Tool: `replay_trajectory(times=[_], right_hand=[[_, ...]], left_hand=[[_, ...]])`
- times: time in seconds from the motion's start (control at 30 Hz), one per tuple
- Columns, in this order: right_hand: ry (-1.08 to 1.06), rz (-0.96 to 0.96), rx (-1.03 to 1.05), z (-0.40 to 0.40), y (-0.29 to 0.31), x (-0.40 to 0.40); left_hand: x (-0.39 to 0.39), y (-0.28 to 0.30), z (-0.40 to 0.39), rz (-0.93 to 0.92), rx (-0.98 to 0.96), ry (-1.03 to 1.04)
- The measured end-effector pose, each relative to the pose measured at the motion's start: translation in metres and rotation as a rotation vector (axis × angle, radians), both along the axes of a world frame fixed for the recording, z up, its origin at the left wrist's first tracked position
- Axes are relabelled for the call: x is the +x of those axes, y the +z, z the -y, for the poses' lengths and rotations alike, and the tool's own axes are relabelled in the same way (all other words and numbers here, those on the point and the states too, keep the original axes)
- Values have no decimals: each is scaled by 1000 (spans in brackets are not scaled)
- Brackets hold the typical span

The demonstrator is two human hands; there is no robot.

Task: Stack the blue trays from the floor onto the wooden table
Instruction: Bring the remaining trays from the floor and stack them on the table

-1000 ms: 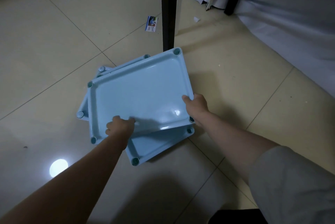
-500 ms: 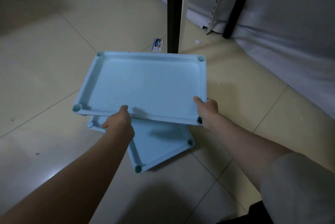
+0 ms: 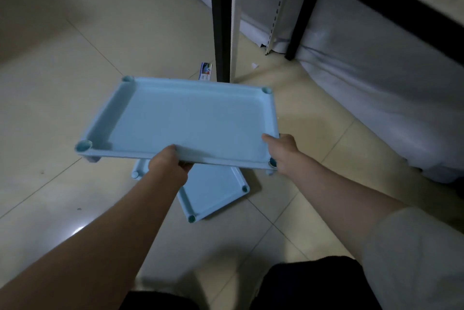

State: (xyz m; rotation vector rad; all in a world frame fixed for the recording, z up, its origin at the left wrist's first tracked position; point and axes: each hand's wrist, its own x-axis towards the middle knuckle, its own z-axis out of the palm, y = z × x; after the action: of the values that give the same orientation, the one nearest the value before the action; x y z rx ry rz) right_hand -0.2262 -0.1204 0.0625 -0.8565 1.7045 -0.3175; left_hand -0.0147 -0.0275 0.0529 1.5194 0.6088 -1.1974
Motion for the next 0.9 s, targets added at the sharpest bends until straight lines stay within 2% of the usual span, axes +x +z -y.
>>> replay_trajectory(times=[0.13, 0.3, 0.53, 0.7, 0.9], right_hand=[[37, -30, -8, -5, 68, -8], [47, -11, -9, -10, 142, -11], [59, 65, -144, -20, 237, -4], [55, 113, -226, -22, 302, -6], [-10, 141, -293, -20, 366, -30]], left_hand=[[-16, 66, -8, -56, 78, 50], [-21, 140, -14, -59, 70, 86], [-10, 226, -32, -52, 76, 206], [-13, 288, -34, -6, 41, 227], [-30, 358, -18, 38, -28, 155]])
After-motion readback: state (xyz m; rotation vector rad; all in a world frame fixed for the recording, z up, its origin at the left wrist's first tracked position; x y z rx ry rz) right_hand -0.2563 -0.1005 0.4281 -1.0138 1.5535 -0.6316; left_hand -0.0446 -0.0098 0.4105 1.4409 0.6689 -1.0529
